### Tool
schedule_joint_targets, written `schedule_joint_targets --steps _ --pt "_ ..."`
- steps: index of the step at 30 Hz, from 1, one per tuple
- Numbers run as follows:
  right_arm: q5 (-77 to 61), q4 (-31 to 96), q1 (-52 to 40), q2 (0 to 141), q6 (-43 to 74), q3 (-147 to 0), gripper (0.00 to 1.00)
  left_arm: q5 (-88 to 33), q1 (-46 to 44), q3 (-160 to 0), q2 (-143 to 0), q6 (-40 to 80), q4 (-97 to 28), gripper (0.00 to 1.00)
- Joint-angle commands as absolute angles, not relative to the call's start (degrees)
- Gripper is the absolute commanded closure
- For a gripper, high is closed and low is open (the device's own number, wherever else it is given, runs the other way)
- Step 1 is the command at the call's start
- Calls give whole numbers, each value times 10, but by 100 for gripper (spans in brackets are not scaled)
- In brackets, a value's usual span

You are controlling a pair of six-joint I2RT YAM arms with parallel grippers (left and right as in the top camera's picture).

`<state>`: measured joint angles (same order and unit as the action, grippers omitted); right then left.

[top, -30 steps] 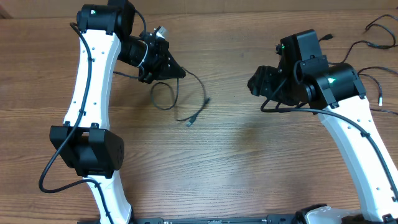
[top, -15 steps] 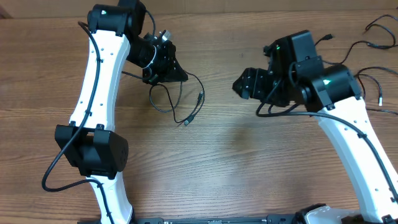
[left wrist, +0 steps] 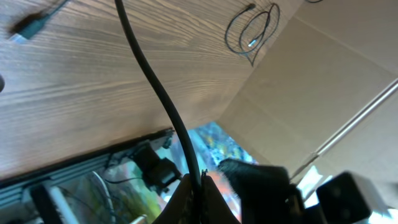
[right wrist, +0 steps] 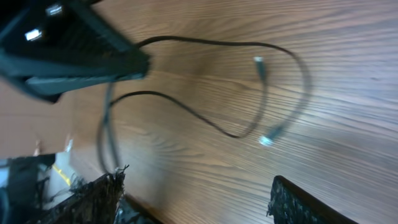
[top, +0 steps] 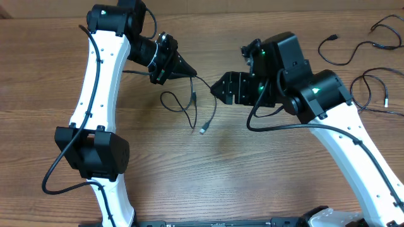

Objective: Untangle cables

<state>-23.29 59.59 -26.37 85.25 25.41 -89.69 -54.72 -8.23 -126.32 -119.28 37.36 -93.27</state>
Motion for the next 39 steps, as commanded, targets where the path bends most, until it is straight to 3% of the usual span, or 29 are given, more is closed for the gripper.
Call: schedule_joint_targets --steps 1,6,15,21,23,27,35,38,39 --pt "-265 574 -291 853 250 -901 23 -575 -83 -1273 -1192 414 -924 96" --pt "-262 545 -322 853 255 -901 24 -586 -84 -1273 -1192 430 -923 96" --pt "-230 517 -354 877 317 -900 39 -618 -87 -1273 -1192 440 -916 96" --pt "-231 495 -368 900 317 -900 43 -640 -87 -1273 -1192 440 -914 96" --pt "-230 491 -368 904 317 -900 49 -641 -87 -1273 -1192 439 -914 96" --pt "-205 489 -368 905 317 -900 70 -639 -87 -1273 -1192 437 -914 96" --pt "-149 500 -366 905 317 -901 96 -609 -87 -1273 -1192 422 -914 95" --pt "-130 507 -366 905 317 -901 96 -608 -87 -1273 -1192 392 -914 91" --pt "-126 508 -366 905 317 -901 96 -608 -87 -1273 -1192 375 -914 85"
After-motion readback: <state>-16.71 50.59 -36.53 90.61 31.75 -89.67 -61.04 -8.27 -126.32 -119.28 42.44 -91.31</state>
